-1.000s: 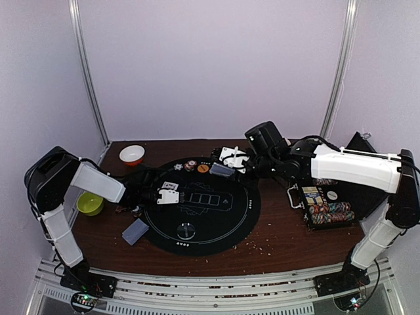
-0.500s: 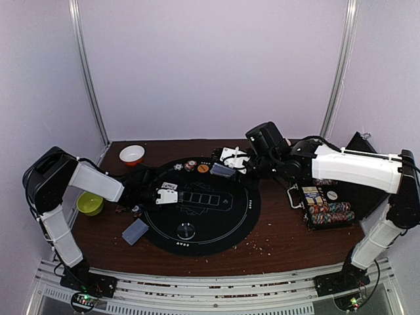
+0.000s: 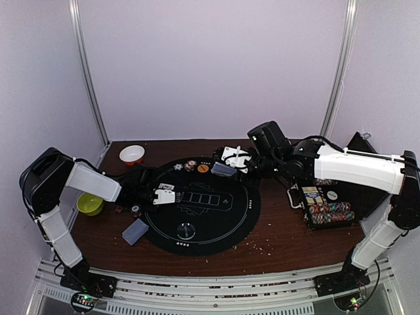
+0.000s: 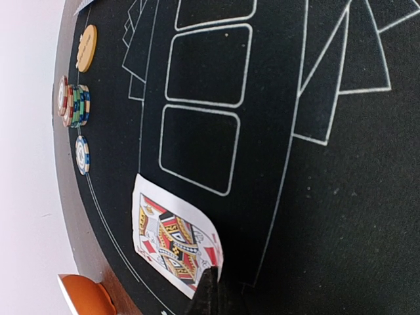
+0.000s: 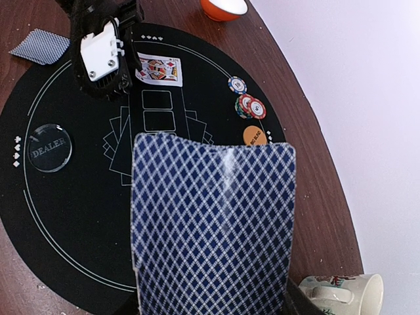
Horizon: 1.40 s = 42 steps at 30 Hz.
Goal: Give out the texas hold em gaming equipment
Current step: Flop the poker card into the community card area.
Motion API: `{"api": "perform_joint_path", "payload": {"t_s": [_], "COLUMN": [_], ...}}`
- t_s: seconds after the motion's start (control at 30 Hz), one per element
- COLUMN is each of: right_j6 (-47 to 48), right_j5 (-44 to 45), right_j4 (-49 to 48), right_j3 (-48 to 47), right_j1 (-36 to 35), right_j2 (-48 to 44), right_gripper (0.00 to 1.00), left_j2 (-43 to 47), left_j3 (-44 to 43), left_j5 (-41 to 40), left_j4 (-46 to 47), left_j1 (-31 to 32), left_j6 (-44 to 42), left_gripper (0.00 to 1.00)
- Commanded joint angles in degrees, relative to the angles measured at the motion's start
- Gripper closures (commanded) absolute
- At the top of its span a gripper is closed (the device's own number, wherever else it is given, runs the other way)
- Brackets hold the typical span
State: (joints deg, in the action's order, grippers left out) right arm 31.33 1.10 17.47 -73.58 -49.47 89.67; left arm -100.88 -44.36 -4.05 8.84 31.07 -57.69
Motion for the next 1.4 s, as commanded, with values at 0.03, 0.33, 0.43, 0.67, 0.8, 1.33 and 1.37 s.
{"api": "perform_joint_path", "payload": {"t_s": [0.03, 0.33, 0.43, 0.67, 0.8, 1.33, 1.37], "right_j6": [-0.1, 0.0, 0.0, 0.0, 0.0, -0.1, -0.1], "right_j5": [0.9, 0.6, 0.5, 0.3, 0.4, 0.9, 1.0], "right_j4": [-0.3, -0.5, -0.6, -0.4, -0.4, -0.4, -0.4], "right_j3": [0.8, 0.7, 0.7, 0.7, 0.7, 0.9, 1.0], "right_j1": [0.4, 0.4, 0.6, 0.7, 0.6, 0.8, 0.7], "right_j2": [-2.0, -1.8, -1.7, -1.7, -1.7, -2.0, -2.0], "right_gripper": [0.53, 0.53, 0.53, 0.53, 0.53, 0.53, 0.53], "left_j2": [0.5, -0.2, -0.8, -1.6, -1.6, 0.6, 0.7], "left_j3": [1.7, 1.4, 0.8, 0.6, 0.1, 0.1, 0.0], "left_j5": [2.9, 3.6, 3.5, 2.4, 2.7, 2.5, 2.5], "left_j4": [-5.0, -5.4, -5.7, -5.3, -5.6, -8.8, -9.2], "left_j1": [0.0, 0.7, 1.3, 1.4, 1.5, 1.9, 2.2], "left_j6": [0.8, 0.8, 1.2, 1.7, 2.2, 1.6, 1.8], "left_gripper": [1.00, 1.00, 1.00, 1.00, 1.00, 0.78, 0.77]}}
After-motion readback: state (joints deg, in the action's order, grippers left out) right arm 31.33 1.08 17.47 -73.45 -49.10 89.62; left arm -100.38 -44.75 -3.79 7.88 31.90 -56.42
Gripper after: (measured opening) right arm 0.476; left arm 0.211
